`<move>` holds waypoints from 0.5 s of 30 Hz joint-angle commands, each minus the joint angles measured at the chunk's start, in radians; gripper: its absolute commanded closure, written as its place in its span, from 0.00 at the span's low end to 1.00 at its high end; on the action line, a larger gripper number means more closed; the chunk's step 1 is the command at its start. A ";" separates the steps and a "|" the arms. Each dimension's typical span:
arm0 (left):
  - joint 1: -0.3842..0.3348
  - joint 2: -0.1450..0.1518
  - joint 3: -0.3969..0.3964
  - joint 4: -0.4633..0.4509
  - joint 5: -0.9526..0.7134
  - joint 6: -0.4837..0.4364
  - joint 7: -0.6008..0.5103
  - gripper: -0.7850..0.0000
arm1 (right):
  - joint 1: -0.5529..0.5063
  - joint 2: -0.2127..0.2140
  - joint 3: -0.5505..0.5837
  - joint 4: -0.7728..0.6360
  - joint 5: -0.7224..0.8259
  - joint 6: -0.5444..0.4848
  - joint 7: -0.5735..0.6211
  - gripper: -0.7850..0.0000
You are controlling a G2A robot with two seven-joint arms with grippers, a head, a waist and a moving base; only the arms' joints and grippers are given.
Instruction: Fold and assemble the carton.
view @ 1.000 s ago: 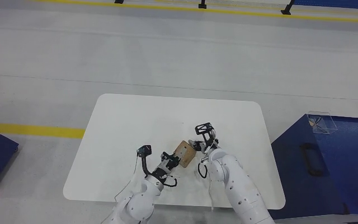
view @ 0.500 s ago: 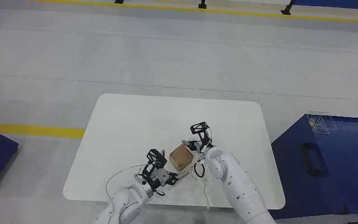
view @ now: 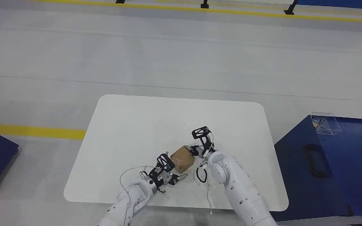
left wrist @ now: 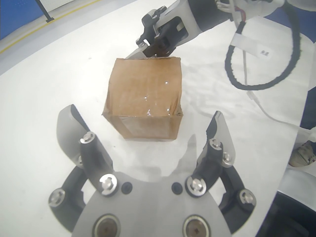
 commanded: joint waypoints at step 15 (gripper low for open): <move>-0.090 -0.036 0.070 0.151 -0.073 0.001 0.058 0.73 | -0.004 0.003 -0.002 -0.007 0.009 0.013 0.013 0.00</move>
